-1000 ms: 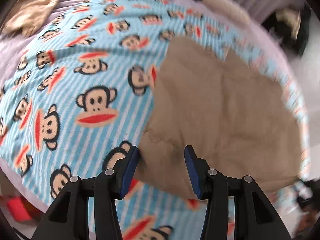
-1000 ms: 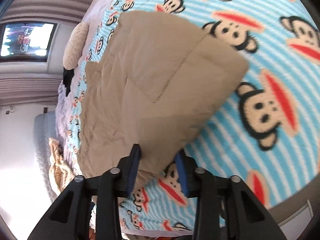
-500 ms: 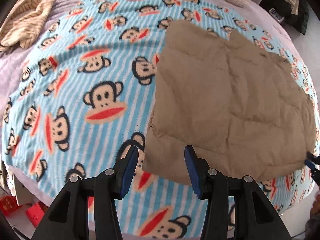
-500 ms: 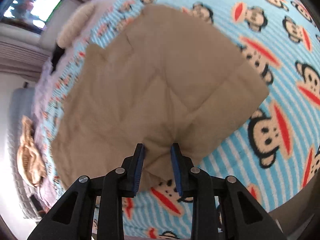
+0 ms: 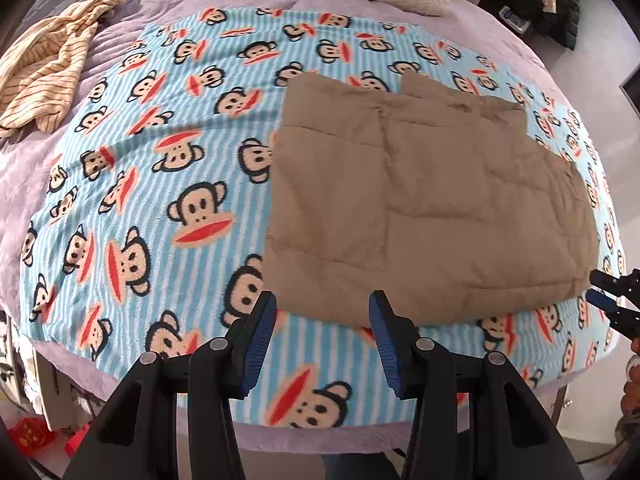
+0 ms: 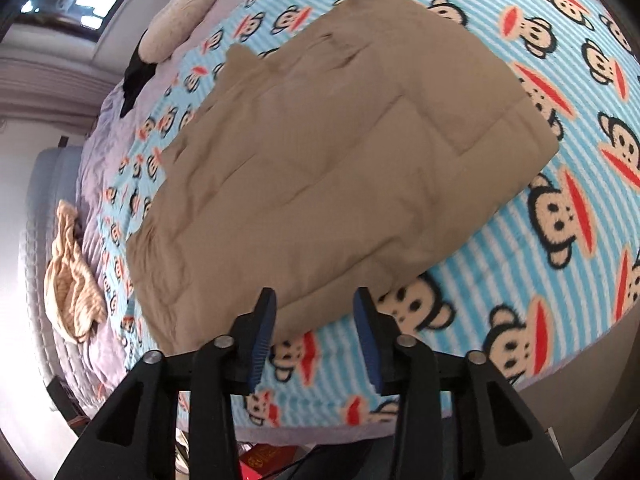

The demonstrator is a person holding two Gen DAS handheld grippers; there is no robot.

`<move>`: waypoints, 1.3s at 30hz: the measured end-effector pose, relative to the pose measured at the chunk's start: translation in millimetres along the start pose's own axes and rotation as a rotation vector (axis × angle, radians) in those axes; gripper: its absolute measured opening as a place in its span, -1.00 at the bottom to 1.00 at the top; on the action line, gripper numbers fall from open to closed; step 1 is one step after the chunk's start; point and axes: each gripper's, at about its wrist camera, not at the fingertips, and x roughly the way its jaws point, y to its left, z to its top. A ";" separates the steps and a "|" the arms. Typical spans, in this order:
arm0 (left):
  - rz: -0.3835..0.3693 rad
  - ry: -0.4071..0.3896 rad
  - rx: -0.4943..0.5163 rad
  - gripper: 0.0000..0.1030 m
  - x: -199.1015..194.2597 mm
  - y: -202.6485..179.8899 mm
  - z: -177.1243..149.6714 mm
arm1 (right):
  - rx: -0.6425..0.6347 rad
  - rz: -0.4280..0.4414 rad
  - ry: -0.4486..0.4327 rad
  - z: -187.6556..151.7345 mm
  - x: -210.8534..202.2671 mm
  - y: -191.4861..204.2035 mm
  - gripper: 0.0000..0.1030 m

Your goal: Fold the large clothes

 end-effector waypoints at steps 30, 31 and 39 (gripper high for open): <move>-0.131 -0.020 0.540 0.97 -4.0 -221.7 77.4 | 0.057 -0.044 -0.253 -28.2 -105.1 -33.1 0.77; -0.129 -0.019 0.537 0.97 -4.2 -218.2 76.6 | 0.058 -0.044 -0.249 -26.9 -102.7 -31.9 0.79; -0.029 -0.020 0.373 0.97 -2.7 -150.2 81.9 | -0.063 -0.059 -0.192 -6.2 -70.8 11.8 1.00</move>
